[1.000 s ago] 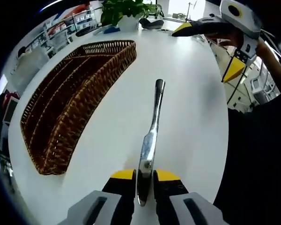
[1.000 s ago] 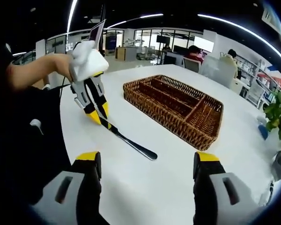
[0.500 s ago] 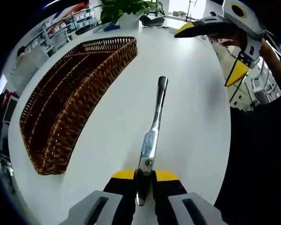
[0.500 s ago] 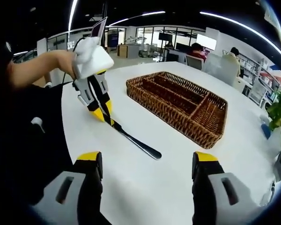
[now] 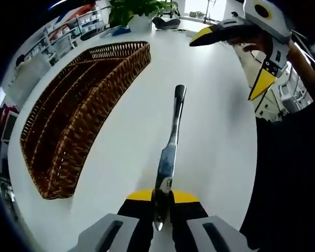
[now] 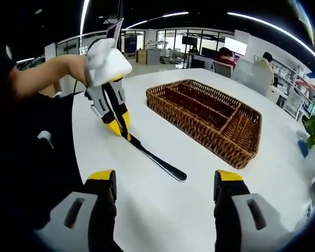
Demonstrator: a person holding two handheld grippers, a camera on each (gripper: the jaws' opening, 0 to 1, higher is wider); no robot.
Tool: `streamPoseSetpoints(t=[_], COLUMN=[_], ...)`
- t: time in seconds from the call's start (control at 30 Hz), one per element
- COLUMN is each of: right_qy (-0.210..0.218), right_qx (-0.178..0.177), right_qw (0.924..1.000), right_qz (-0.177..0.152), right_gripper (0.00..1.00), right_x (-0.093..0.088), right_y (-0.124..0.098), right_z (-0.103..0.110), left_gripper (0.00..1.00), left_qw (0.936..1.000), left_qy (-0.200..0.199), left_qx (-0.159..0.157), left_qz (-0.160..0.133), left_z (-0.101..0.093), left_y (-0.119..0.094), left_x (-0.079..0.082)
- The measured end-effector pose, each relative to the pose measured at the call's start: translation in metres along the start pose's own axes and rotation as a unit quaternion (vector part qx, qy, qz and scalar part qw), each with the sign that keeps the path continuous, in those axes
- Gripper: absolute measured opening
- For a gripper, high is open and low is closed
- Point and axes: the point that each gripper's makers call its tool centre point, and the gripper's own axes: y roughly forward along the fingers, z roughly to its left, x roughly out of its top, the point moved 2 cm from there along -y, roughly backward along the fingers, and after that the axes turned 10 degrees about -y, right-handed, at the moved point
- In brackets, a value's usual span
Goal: Arrange the knives, forks, and spoons in their matching storage slots by inserting each utensil handle-first until every utensil is classified and aligned in the correct compartment
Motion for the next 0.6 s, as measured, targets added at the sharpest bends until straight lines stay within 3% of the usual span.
streamPoseSetpoints(t=[0.23, 0.33, 0.6], right_qy=[-0.031, -0.069, -0.145], right_qx=[0.043, 0.073, 0.146], right_qw=[0.9986, 0.995, 0.9786], right_qz=[0.0, 0.0, -0.003], right_gripper=[0.57, 0.46, 0.32], right_x=[0.005, 0.007, 0.014], right_y=[0.008, 0.018, 0.043], right_z=[0.01, 0.016, 0.021], left_gripper=[0.09, 0.09, 0.09], left_qw=[1.0, 0.9999, 0.9999], left_qy=[0.0, 0.006, 0.013], left_qx=[0.001, 0.004, 0.007], left_qz=[-0.009, -0.007, -0.002], left_z=[-0.003, -0.004, -0.007], left_y=[-0.009, -0.01, -0.013], left_x=[0.006, 0.006, 0.006])
